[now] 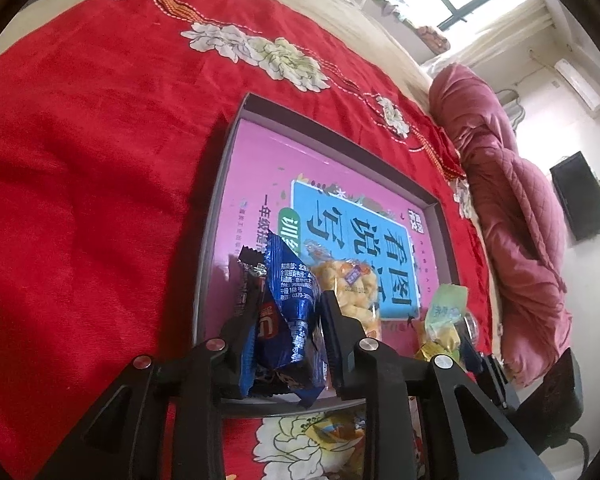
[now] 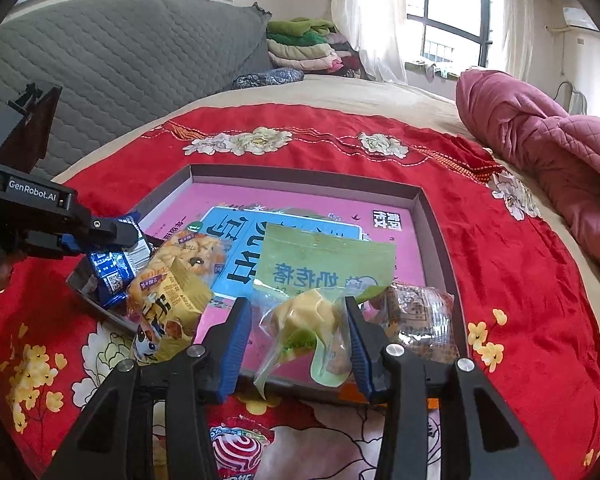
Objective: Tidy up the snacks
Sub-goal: 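Open the right tool to drop the green-label bag while the left tool lowers the blue pack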
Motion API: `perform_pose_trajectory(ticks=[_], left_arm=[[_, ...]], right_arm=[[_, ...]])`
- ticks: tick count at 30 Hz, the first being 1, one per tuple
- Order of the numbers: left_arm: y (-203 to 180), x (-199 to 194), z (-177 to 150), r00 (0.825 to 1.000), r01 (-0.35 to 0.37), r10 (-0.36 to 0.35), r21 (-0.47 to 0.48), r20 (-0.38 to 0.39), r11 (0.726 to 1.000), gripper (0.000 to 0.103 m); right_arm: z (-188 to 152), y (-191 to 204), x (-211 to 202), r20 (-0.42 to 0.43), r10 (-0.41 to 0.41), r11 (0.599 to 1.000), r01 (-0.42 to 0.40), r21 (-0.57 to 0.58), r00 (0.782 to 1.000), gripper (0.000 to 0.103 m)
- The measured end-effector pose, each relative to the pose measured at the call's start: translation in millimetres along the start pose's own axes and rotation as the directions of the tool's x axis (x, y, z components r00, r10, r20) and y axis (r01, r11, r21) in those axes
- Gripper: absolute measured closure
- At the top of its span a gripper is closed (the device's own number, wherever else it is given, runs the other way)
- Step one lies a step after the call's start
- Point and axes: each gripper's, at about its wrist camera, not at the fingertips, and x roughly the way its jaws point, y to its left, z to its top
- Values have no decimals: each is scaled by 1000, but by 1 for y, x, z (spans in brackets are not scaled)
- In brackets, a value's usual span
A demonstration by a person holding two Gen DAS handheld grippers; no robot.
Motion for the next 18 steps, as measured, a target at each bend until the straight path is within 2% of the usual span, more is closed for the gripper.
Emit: perform_pose_trajectory(ticks=[9, 13, 18], left_arm=[[-2, -3, 0, 1000, -16, 16, 10, 3, 1000, 72], [-2, -5, 1, 1000, -16, 16, 11, 11, 1000, 65], [-3, -8, 2, 1000, -12, 12, 16, 19, 1000, 64]], right_arm=[[0, 0, -2, 1, -6, 1000, 6, 14, 1000, 58], [0, -1, -2, 1, -5, 1000, 5, 16, 1000, 57], [1, -3, -5, 9, -7, 1000, 6, 21, 1000, 56]])
